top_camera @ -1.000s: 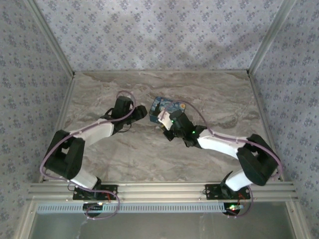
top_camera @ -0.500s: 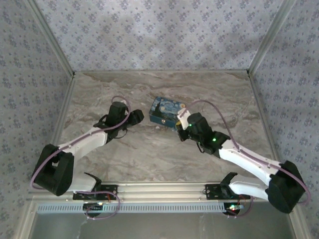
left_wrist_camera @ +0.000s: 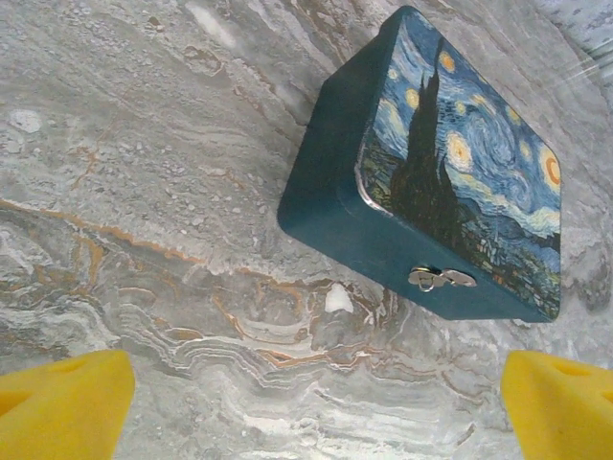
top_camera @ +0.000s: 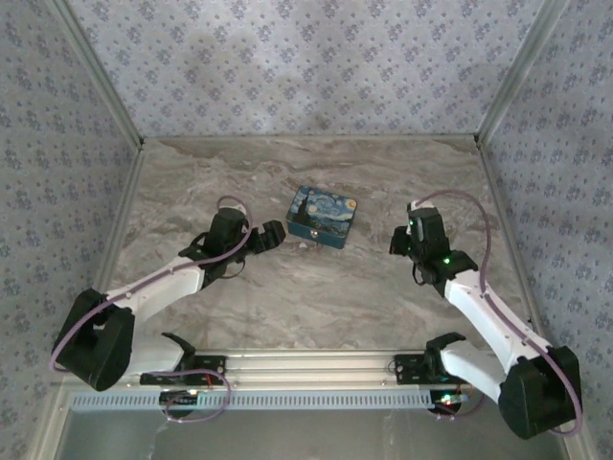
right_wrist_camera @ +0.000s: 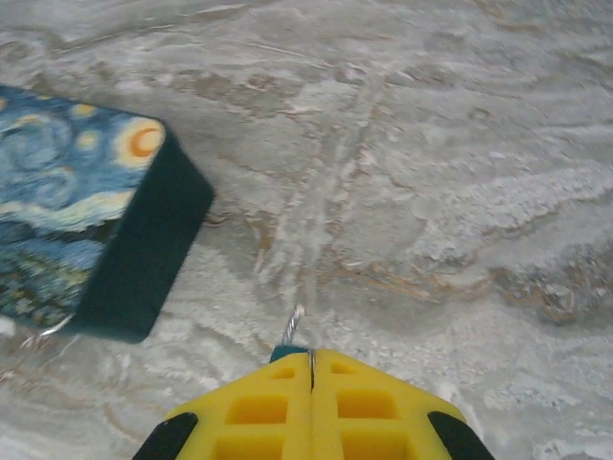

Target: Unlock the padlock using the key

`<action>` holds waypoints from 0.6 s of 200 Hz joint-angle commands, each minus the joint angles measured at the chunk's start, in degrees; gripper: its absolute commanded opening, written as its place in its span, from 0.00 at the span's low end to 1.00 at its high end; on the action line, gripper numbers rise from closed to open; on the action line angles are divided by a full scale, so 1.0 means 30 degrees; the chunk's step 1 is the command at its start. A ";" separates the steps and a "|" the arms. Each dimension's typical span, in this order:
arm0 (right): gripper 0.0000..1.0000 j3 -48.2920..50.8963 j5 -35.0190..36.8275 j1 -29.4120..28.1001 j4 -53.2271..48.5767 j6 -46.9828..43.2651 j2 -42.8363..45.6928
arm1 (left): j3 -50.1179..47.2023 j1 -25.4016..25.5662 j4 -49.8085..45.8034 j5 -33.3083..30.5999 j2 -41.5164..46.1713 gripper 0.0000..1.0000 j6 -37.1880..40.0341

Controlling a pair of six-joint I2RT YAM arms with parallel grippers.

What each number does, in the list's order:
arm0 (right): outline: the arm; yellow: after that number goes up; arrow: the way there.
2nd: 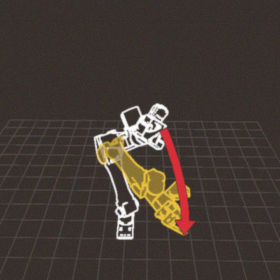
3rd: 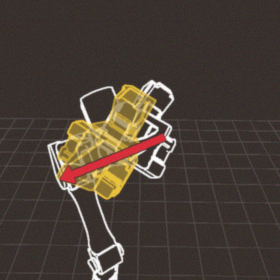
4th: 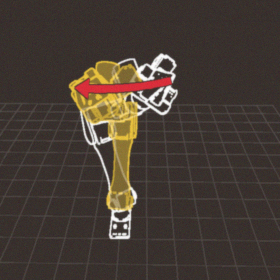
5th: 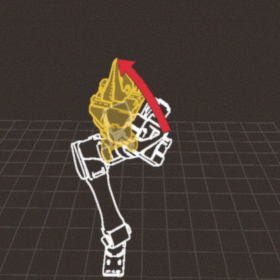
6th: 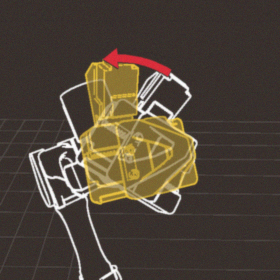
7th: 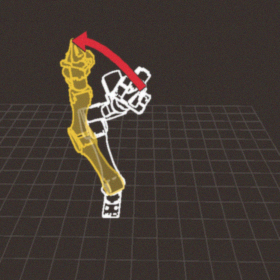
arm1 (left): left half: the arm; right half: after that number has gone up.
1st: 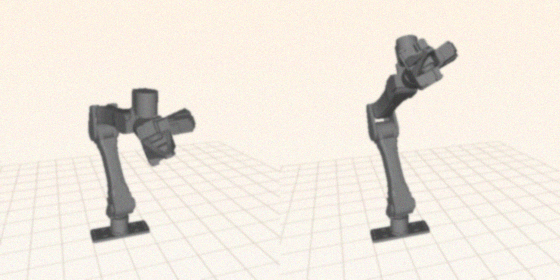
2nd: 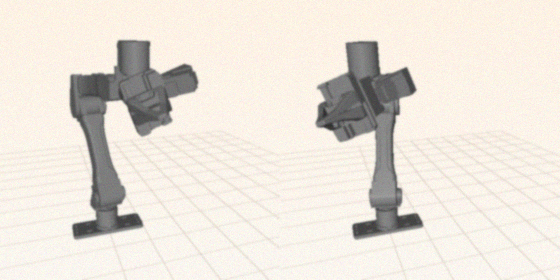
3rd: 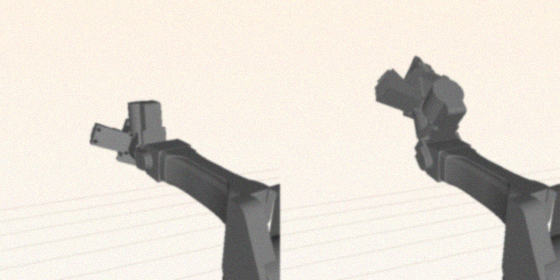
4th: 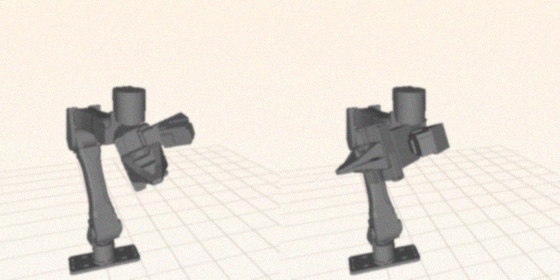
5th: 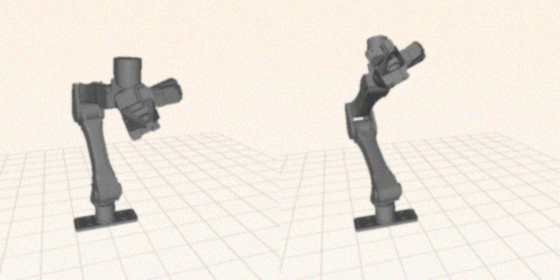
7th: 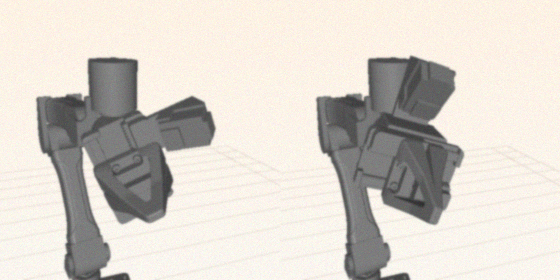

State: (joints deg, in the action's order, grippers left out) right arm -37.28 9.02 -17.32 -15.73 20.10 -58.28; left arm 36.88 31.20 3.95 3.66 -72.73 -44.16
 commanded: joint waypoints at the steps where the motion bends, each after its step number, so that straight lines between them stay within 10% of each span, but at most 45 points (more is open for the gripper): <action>1: 0.00 -0.0088 -0.0122 0.0812 0.0009 0.1394 -0.0965 | -0.0047 0.0084 0.0061 -0.0655 0.0522 0.98 0.0027; 120: 0.00 0.0322 -0.1335 0.3599 0.2097 0.3389 -0.5107 | -0.0283 0.0067 0.0164 -0.0951 0.0458 0.98 -0.0327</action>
State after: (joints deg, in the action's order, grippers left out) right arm -37.26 5.96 -8.27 -11.49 28.14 -72.18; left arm 36.14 31.20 4.01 1.91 -72.42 -44.62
